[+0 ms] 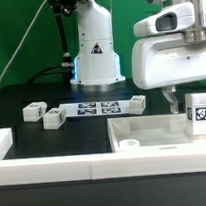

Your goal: Assemble one leg

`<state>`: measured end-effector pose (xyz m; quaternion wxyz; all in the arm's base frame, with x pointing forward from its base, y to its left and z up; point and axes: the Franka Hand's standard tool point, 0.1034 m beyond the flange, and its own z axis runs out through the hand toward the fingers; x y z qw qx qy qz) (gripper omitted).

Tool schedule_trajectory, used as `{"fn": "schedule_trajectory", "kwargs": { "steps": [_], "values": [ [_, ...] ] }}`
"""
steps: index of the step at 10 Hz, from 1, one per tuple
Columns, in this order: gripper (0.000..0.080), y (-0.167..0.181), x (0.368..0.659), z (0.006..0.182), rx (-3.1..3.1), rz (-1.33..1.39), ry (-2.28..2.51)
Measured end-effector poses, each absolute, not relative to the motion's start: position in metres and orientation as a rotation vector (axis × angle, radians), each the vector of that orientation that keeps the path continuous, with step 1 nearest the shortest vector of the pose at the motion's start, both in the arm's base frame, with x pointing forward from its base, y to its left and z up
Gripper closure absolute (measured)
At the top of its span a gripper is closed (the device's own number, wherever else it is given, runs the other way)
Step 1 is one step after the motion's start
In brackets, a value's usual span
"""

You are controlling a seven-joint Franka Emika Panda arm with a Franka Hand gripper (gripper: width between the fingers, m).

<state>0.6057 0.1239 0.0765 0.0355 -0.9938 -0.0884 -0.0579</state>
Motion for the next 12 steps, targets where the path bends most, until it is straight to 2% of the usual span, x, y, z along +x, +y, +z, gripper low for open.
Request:
{"fn": "schedule_trajectory", "kwargs": {
  "steps": [2, 3, 4, 5, 8, 12],
  "values": [
    [0.0178, 0.1239, 0.6057, 0.0765, -3.053, -0.178, -0.27],
    [0.0357, 0.1239, 0.6057, 0.0764, -3.053, -0.178, -0.27],
    [0.0357, 0.1235, 0.6058, 0.0765, -3.054, -0.178, -0.27],
    [0.0505, 0.122, 0.6061, 0.0764, -3.055, -0.178, -0.267],
    [0.0505, 0.1216, 0.606, 0.0762, -3.056, -0.173, -0.192],
    [0.0505, 0.1212, 0.6052, 0.0753, -2.933, -0.102, 0.66]
  ]
}}
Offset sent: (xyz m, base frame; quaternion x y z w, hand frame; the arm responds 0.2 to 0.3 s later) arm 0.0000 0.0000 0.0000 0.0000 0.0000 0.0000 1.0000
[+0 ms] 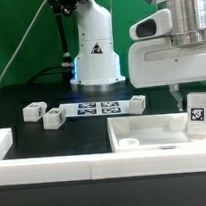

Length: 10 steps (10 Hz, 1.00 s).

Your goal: Assemble one leg

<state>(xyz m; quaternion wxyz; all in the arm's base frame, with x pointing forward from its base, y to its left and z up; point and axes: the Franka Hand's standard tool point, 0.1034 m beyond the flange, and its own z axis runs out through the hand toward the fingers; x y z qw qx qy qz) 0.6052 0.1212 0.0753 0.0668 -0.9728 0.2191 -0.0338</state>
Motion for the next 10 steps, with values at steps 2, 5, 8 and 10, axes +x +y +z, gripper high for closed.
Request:
{"fn": "schedule_trajectory", "kwargs": {
  "steps": [2, 5, 8, 10],
  "values": [
    [0.0505, 0.1232, 0.6041, 0.0742, -2.824, -0.078, 1.004],
    [0.0505, 0.1289, 0.6026, 0.0739, -2.616, -0.049, 1.457],
    [0.0505, 0.125, 0.6041, 0.0747, -2.428, -0.018, 1.726],
    [0.0505, 0.1268, 0.6037, 0.0746, -2.394, -0.007, 1.763]
  ]
}}
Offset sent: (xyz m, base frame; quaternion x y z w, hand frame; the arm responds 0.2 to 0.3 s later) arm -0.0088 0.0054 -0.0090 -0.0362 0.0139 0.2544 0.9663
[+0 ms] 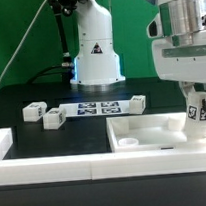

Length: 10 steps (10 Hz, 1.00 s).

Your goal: Assemble one leg

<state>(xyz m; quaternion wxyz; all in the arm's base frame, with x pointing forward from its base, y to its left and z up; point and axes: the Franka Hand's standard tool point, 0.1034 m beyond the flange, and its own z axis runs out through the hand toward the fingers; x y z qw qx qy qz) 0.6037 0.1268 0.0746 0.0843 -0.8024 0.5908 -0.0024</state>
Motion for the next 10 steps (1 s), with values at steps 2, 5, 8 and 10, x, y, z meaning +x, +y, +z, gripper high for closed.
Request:
{"fn": "schedule_trajectory", "kwargs": {
  "steps": [2, 5, 8, 10],
  "values": [
    [0.035, 0.1267, 0.6032, 0.0747, -2.487, -0.012, 1.635],
    [0.0165, 0.1294, 0.6006, 0.0754, -2.788, -0.028, 1.154],
    [0.0151, 0.133, 0.6005, 0.0829, -3.052, -0.007, 0.595],
    [0.0151, 0.1266, 0.6022, 0.0838, -3.12, -0.014, 0.227]
  ]
}}
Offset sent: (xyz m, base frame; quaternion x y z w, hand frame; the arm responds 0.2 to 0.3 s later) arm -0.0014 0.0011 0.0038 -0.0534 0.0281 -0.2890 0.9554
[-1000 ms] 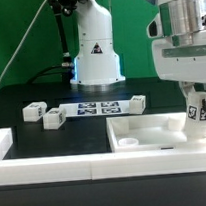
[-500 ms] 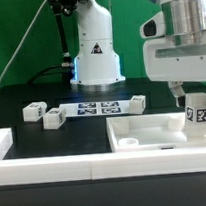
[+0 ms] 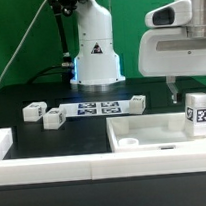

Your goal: Assemble one leg

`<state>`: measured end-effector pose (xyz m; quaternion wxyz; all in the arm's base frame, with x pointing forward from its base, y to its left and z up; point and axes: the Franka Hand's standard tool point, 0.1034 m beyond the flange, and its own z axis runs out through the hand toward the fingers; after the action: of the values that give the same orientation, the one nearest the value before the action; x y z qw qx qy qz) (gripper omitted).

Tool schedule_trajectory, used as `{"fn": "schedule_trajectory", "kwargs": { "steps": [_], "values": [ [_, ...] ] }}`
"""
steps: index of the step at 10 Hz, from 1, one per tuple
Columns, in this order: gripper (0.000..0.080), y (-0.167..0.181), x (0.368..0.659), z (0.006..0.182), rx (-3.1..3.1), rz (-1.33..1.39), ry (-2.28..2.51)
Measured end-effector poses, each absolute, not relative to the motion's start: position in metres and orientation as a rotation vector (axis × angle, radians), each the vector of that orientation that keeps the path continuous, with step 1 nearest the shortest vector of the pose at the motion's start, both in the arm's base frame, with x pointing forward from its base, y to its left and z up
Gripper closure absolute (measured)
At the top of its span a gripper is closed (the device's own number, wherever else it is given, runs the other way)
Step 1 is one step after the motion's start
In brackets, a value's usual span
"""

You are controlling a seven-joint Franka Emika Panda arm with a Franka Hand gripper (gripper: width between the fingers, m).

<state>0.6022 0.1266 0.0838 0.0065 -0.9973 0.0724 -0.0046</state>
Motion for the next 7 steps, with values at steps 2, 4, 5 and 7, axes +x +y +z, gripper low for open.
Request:
{"fn": "schedule_trajectory", "kwargs": {
  "steps": [2, 4, 5, 7],
  "values": [
    [0.0151, 0.118, 0.603, 0.0826, -3.13, -0.016, -0.082],
    [0.0151, 0.1143, 0.605, 0.0821, -3.117, -0.039, -0.223],
    [0.0197, 0.1146, 0.6049, 0.082, -3.118, -0.039, -0.219],
    [0.0384, 0.1144, 0.6049, 0.082, -3.118, -0.039, -0.219]
  ]
}}
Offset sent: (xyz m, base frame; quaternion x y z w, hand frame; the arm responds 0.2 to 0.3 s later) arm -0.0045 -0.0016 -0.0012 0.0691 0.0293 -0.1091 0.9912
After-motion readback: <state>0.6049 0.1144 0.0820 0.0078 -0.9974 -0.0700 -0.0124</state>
